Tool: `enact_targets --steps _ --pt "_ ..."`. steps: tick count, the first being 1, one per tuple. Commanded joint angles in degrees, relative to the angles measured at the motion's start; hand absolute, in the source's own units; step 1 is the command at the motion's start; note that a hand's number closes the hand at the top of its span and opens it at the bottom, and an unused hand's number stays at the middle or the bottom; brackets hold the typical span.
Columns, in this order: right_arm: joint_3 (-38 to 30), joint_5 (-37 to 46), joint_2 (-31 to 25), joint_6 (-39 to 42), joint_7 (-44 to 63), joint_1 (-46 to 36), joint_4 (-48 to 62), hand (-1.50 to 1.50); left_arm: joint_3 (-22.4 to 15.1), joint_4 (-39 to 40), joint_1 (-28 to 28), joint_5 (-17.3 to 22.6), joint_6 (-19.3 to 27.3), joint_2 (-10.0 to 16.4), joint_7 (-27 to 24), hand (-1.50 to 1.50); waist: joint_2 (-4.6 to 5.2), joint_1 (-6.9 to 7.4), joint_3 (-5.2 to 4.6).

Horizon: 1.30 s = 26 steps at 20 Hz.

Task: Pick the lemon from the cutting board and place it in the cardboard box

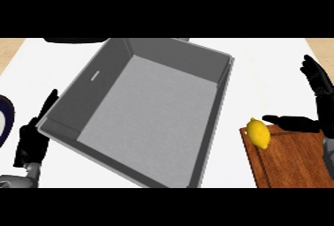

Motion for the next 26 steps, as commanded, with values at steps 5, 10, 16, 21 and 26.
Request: enact_targets --steps 5,10,16,21,26 --pt "8.5 11.5 -16.5 12.4 13.3 -0.8 -2.8 -1.50 -2.6 -1.6 0.2 -1.5 0.1 -2.2 1.9 0.00 0.01 -0.03 -0.34" --pt "13.3 11.6 -23.4 25.5 22.3 -0.9 -7.8 -1.50 -2.5 -1.2 2.5 -1.8 0.1 -2.8 -0.3 0.00 -0.04 -0.11 -0.36" --pt "15.8 8.4 -21.4 33.5 38.4 -1.4 -18.2 -1.50 -1.6 -3.3 3.5 -2.1 -1.0 -2.9 0.2 0.00 -0.05 -0.39 -0.22" --pt "17.2 15.1 -13.8 32.8 45.9 -2.2 -18.4 -1.50 -0.4 -5.3 3.5 -3.9 -1.8 -3.9 2.5 0.00 0.11 0.00 -0.16" --pt "13.3 18.7 -10.4 36.4 45.9 -2.5 -17.3 -1.50 2.4 -1.3 3.8 -5.0 -5.3 -5.1 -1.1 0.00 0.13 -0.14 -0.15"
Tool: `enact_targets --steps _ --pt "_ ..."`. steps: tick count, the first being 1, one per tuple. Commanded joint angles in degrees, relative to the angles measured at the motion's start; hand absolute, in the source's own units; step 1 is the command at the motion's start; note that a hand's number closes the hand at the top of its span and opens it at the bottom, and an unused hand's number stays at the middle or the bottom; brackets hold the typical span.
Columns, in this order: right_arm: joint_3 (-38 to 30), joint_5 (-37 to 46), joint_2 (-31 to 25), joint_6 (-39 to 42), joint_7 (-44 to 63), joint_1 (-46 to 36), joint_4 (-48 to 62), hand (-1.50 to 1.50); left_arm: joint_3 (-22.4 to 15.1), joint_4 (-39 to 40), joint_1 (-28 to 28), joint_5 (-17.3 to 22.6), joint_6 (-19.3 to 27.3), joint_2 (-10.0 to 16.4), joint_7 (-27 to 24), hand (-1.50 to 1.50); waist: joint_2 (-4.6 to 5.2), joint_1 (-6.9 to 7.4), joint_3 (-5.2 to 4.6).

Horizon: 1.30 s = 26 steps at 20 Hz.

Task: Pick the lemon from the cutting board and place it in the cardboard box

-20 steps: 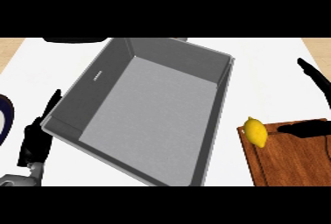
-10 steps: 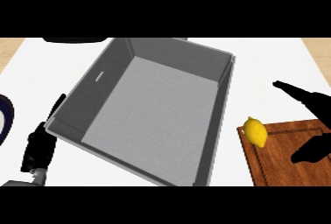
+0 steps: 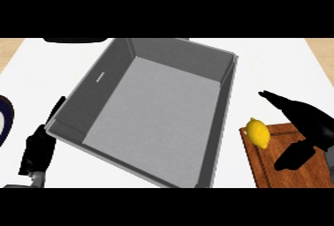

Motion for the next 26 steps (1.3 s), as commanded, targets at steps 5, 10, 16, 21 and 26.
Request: enact_targets --steps 5,10,16,21,26 --pt "-2.7 7.0 4.3 4.8 1.0 3.5 0.2 -1.50 1.4 1.1 -1.0 -4.2 -0.4 -4.2 0.5 0.00 0.02 -0.21 -0.01" --pt "-5.4 9.7 8.4 7.6 0.5 1.7 2.0 -1.50 1.4 -7.4 2.9 -6.0 -1.8 -4.9 5.6 0.00 0.00 0.02 -0.01" --pt "-5.7 15.9 11.2 6.4 -5.0 6.5 1.9 -1.50 5.6 -0.1 -1.0 -6.0 -5.2 -6.2 1.6 0.00 0.03 -0.25 -0.01" --pt "-6.9 20.0 15.8 6.6 -4.5 4.3 4.0 -1.50 5.9 -1.3 -1.5 -8.4 -5.3 -8.7 2.7 0.00 0.03 -0.13 -0.01" --pt "-7.2 23.4 19.4 5.5 -7.3 0.0 11.6 -1.50 7.5 3.3 -2.5 -9.2 -6.9 -9.3 -0.7 0.00 0.10 0.03 -0.01"
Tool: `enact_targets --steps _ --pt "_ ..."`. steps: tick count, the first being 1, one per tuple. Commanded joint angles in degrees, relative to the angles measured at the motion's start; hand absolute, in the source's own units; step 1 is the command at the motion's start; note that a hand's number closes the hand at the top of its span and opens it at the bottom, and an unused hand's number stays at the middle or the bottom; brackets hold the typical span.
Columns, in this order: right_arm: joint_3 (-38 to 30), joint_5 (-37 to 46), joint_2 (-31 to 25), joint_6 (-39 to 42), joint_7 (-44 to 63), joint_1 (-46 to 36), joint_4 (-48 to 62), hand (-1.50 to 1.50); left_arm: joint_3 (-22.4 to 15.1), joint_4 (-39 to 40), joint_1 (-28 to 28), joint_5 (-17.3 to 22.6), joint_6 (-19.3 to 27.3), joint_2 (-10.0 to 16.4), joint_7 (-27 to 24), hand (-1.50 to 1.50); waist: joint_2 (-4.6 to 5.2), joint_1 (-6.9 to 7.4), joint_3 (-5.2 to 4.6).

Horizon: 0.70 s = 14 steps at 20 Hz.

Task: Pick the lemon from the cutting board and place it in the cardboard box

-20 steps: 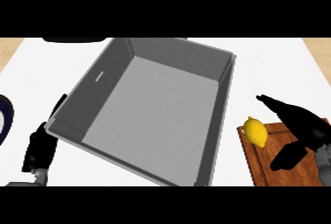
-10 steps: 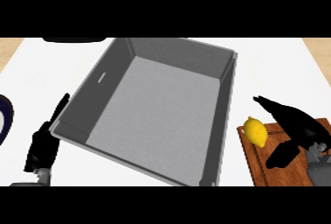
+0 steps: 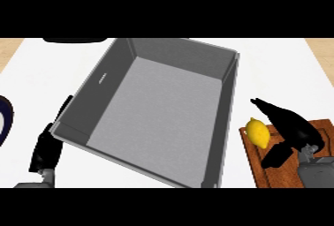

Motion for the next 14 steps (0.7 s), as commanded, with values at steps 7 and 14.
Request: enact_targets --steps 7,14 --pt "-3.9 4.3 4.1 3.9 -1.6 0.0 -0.2 -1.50 2.5 -2.4 1.1 -2.5 -3.1 -2.3 1.5 0.00 -0.02 -0.02 -0.01" --pt "-2.7 9.5 6.0 1.8 -6.2 0.1 6.2 -1.50 6.1 -1.8 -1.1 -2.6 -4.8 -1.4 2.3 0.00 0.00 0.00 0.00"
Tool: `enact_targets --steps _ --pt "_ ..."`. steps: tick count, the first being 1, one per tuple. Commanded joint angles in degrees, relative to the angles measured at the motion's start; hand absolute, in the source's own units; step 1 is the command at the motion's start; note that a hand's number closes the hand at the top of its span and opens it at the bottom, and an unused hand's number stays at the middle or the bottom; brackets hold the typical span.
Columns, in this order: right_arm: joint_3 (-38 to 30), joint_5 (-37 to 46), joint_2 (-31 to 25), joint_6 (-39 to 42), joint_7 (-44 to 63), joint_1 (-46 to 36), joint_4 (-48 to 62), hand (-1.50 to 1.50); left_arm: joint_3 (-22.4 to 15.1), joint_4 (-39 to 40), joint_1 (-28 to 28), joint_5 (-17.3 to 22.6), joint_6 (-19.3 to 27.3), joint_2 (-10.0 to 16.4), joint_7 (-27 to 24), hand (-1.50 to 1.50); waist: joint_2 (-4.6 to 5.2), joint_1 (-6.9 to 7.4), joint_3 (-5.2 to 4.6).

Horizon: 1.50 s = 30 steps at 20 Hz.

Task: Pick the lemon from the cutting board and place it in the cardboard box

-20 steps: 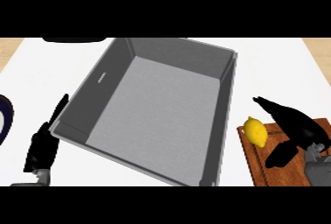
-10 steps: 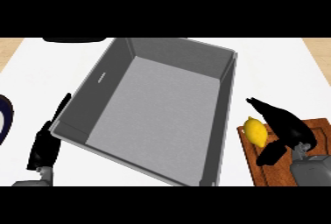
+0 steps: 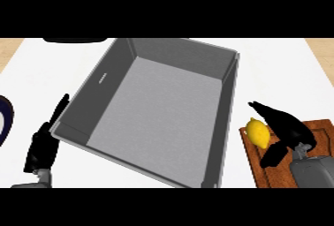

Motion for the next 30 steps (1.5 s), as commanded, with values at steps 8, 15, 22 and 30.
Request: enact_targets --steps 8,15,22,30 --pt "-0.3 8.5 -0.9 -9.9 -6.1 0.5 0.3 1.50 0.0 -1.0 -0.9 -2.0 -0.1 -1.9 2.5 0.00 -0.05 -0.13 0.02" --pt "1.6 11.9 -1.6 -15.4 -17.3 -5.6 9.5 1.50 0.3 -1.8 1.7 -2.1 -1.3 -2.0 -0.8 0.00 0.16 0.64 0.04" --pt "1.9 12.3 -6.9 -19.7 -39.1 -21.5 27.3 1.50 -2.2 -1.9 0.1 -3.6 -0.4 -4.0 1.6 0.00 0.78 2.44 0.14" --pt "-3.8 10.7 -4.1 -20.4 -42.4 -33.1 35.8 1.50 -1.1 -2.2 1.6 -4.1 -0.1 -4.1 0.7 0.00 0.10 0.81 0.02"
